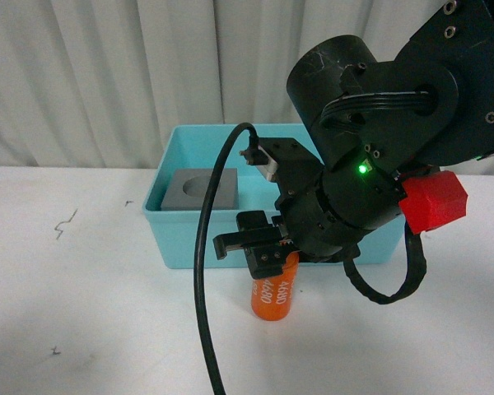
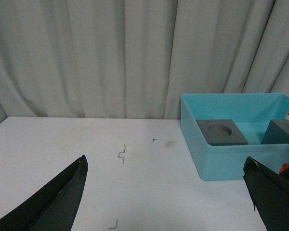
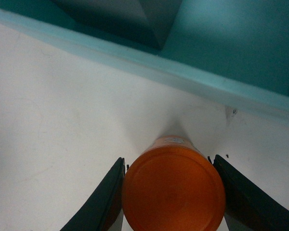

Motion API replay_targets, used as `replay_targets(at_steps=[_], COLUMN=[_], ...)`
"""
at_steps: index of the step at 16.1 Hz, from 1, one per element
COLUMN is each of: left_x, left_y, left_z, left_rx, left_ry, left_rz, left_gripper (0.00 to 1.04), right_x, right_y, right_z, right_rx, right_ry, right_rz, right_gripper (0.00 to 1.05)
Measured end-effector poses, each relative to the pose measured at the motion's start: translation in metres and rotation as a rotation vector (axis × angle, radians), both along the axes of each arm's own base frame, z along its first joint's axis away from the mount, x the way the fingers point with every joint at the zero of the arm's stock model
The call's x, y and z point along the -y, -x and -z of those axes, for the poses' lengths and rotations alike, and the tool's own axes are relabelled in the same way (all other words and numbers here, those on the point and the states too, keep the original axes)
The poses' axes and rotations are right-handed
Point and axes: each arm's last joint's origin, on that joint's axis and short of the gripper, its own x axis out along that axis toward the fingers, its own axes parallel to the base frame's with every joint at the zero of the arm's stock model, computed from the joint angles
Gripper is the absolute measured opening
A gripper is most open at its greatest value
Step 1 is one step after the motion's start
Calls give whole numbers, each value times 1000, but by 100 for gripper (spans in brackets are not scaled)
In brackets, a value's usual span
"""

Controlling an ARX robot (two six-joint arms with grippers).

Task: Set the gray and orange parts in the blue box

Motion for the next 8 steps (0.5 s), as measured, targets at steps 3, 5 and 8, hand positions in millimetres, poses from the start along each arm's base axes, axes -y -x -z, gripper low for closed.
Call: replay_targets(at_steps=[3, 5, 8], left_x=[0, 0, 0], left_y=[0, 0, 0], left_z=[0, 0, 0], left_rx=[0, 0, 0], left_ry=[0, 0, 0], left_rz=[0, 0, 0], left_gripper=[98, 98, 98], right_x=[-1, 0, 17], right_y=[10, 16, 0], right_z=[-20, -53, -113], right_rx=[28, 92, 219], right_ry=[-1, -23, -92], right_rz=[-28, -52, -40], right_gripper=[49, 49, 48])
